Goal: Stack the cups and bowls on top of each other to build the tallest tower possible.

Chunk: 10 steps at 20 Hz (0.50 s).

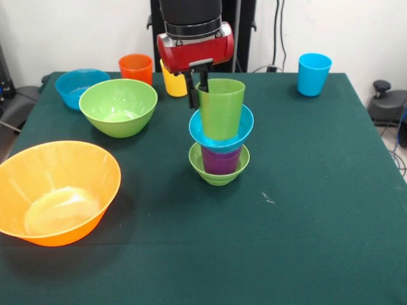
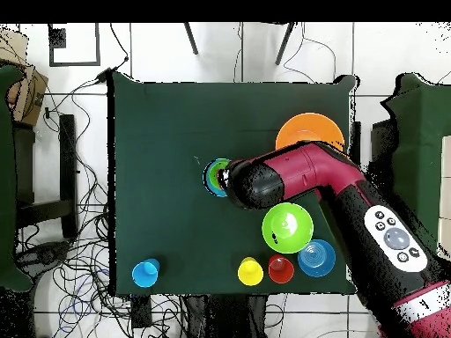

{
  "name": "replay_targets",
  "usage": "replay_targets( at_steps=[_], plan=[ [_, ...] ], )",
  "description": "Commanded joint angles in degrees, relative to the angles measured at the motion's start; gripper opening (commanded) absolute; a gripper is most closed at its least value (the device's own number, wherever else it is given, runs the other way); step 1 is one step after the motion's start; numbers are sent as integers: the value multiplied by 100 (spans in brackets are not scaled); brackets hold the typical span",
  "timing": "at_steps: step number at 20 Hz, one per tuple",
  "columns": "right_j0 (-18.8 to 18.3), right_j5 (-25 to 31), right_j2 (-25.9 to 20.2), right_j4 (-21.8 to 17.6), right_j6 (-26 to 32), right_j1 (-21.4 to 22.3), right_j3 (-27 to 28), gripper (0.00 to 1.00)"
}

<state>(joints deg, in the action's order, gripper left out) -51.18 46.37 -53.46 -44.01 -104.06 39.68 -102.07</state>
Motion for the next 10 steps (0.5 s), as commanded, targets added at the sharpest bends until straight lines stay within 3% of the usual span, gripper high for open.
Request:
replay_targets(
  at_steps=[1, 10],
  plan=[
    [200, 347, 409, -541, 1445, -302, -143, 0],
    [350, 463, 563, -609, 1464, -416, -26, 0]
  ],
)
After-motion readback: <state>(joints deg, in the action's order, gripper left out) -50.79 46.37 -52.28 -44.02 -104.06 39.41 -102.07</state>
